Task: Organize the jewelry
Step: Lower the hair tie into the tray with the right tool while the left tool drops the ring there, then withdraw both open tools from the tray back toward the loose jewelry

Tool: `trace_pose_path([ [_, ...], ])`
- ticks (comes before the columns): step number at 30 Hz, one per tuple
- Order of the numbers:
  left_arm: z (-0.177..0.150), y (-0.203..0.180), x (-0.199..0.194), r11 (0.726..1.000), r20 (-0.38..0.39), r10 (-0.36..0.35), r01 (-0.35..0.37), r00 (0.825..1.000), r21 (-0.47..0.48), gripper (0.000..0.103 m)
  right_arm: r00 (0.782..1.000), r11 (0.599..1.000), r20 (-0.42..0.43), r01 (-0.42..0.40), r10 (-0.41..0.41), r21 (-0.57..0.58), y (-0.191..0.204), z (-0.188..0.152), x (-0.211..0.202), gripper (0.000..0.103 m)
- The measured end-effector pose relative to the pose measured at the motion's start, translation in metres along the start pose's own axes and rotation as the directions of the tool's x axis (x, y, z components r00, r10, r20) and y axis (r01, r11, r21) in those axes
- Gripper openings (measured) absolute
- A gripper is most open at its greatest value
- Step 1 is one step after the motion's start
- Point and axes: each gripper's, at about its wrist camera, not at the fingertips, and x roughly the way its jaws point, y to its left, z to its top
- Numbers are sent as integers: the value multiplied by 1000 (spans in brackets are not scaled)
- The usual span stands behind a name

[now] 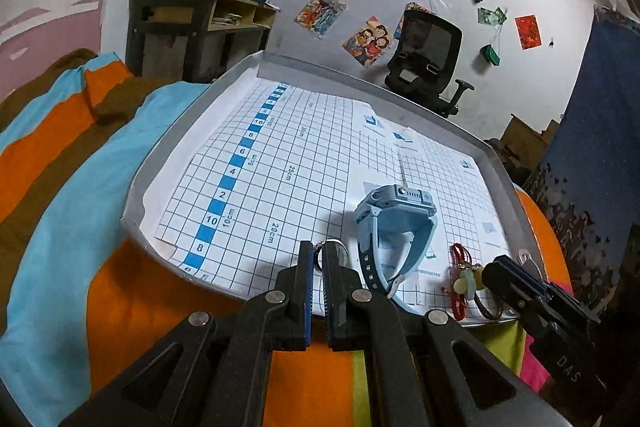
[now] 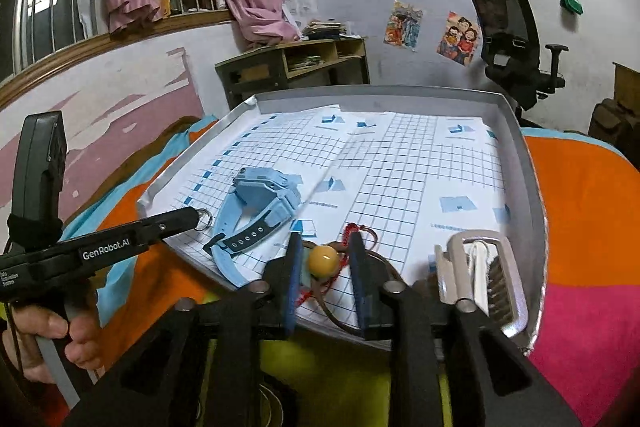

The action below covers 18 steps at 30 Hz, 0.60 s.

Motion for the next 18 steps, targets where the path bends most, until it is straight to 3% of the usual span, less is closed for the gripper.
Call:
trace_pose_path([
  [2,-1,-1,-4,1000,1,16,-16,1000,-1,5,1000,1000,19,2,-2,-2,0,0,-5,37],
  [6,-1,-5,-14,999,-4,51,-51,999,0,8,998,1000,63,4,-4,-1,0,4,-19,39],
  [7,-2,-6,-17,998,-4,55,-55,998,0,14,997,1000,79,7,-7,1,-1,6,-24,42],
  [9,-3,-8,-29,999,5,51,-51,999,-8,26,993,1000,113,15,-15,-2,1,10,-36,50],
  [10,-4,-9,-39,999,28,47,-46,999,-12,38,990,1000,139,18,-17,-4,3,13,-45,52],
  [11,-4,-10,-48,999,54,44,-44,998,-13,60,988,1000,155,16,-15,-3,4,15,-53,53],
  [13,-8,-12,-77,998,153,53,-49,987,-28,90,983,1000,185,7,-8,6,7,20,-68,59],
  [15,-11,-15,-102,999,235,44,-36,971,-38,94,975,1000,223,4,-8,19,10,23,-89,66],
  [18,-17,-23,-140,999,294,44,-35,955,-37,102,960,1000,279,6,-11,21,16,23,-121,84],
])
